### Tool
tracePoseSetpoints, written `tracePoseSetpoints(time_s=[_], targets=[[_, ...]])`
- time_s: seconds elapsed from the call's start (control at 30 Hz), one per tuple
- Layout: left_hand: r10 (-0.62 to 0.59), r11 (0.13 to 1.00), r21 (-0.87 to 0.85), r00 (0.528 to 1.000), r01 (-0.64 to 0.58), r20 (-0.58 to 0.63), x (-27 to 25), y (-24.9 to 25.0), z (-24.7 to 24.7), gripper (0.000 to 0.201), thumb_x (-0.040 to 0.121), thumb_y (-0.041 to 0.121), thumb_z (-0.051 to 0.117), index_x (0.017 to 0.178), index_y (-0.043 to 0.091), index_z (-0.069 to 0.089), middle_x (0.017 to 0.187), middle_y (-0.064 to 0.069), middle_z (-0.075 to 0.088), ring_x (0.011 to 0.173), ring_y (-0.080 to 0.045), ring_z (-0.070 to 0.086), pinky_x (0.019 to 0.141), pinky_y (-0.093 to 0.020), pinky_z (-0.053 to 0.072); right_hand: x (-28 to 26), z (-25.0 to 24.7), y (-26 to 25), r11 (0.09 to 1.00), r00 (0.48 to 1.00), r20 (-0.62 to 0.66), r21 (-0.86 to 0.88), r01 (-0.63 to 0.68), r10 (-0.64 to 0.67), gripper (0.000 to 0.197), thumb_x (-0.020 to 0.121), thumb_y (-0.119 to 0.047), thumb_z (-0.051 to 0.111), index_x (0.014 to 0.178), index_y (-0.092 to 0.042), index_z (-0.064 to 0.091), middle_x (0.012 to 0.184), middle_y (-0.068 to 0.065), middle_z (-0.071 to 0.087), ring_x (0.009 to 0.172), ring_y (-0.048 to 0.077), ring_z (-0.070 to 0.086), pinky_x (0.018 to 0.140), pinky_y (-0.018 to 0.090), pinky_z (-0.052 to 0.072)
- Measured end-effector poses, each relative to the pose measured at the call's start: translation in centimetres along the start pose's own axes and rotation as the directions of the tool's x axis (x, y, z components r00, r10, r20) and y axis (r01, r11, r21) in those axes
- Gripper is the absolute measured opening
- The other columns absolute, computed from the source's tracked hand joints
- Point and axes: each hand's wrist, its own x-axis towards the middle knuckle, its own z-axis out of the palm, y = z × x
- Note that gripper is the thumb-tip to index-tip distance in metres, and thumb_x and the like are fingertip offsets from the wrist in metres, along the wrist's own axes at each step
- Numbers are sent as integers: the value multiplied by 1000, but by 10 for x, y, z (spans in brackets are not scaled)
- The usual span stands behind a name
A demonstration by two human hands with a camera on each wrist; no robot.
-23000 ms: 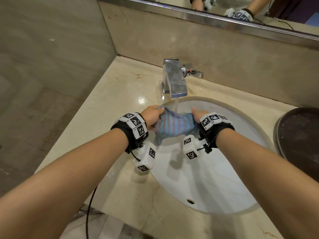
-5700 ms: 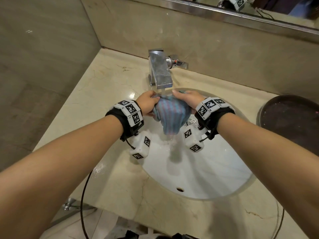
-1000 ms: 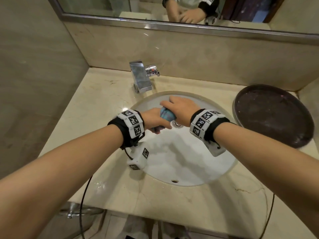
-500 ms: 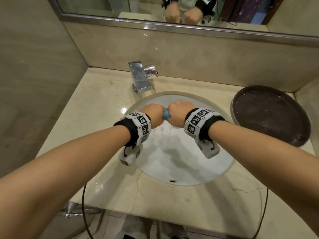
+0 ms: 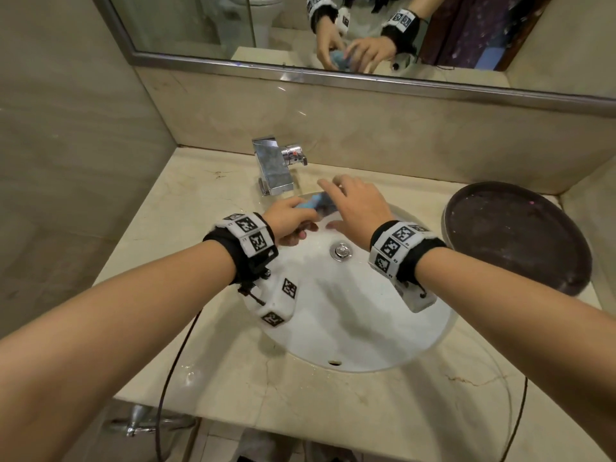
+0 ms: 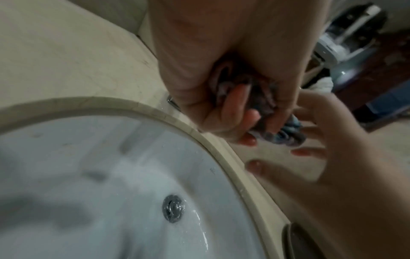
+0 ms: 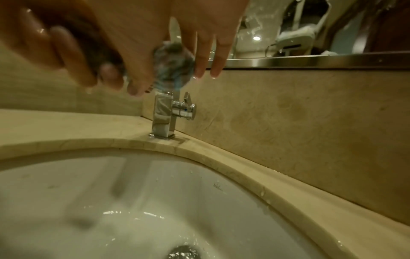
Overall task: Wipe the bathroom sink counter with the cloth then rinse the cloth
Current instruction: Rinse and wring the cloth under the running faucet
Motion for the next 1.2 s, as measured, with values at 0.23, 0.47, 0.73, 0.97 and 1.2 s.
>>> tracePoseSetpoints(time_s=[0.23, 0.47, 0.73, 0.97, 1.2], targets=[[-42, 998, -26, 899, 60, 436, -15, 18, -4, 17, 92, 3, 43, 85, 19, 44, 66, -1, 43, 34, -2, 31, 29, -9, 21, 3, -1, 1, 995, 971, -227, -81, 52, -69, 51, 55, -21, 79, 103, -11, 65, 80, 8, 65, 69, 28, 64, 73, 40, 48], [252, 554, 786, 955, -273, 154, -23, 40, -5, 19, 81, 14, 61, 97, 12, 51, 82, -7, 55, 71, -23, 53, 61, -29, 43, 13, -48, -6, 982, 987, 147, -167, 85, -61, 16, 90, -32, 46, 87, -19, 55, 89, 5, 68, 85, 27, 63, 84, 33, 35], [603, 59, 964, 779, -260, 173, -26, 63, -19, 35, 89, 26, 49, 118, 9, 38, 106, -13, 65, 90, -33, 64, 60, -32, 38, 41, -78, -6, 821, 848, 514, 425, -381, 128, 28, 78, -11, 61, 52, -13, 51, 48, 0, 49, 47, 16, 41, 48, 23, 33], [627, 93, 940, 753, -329, 201, -30, 75, -24, 28, 89, 29, 50, 110, 12, 42, 108, -16, 63, 89, -36, 61, 66, -33, 38, 46, -97, 5, 882, 897, 406, 342, -324, 172, 16, 79, -23, 69, 73, -15, 57, 66, 2, 58, 61, 20, 50, 56, 25, 39], [258, 955, 145, 965, -260, 33, -22, 79, -22, 11, 93, 24, 43, 86, 16, 47, 55, -6, 51, 31, -10, 39, 37, -13, 22, 25, -83, 2, 999, 979, -205, -47, 13, -22, 71, 78, -25, 70, 141, -16, 39, 126, 15, 50, 107, 34, 54, 80, 41, 47]])
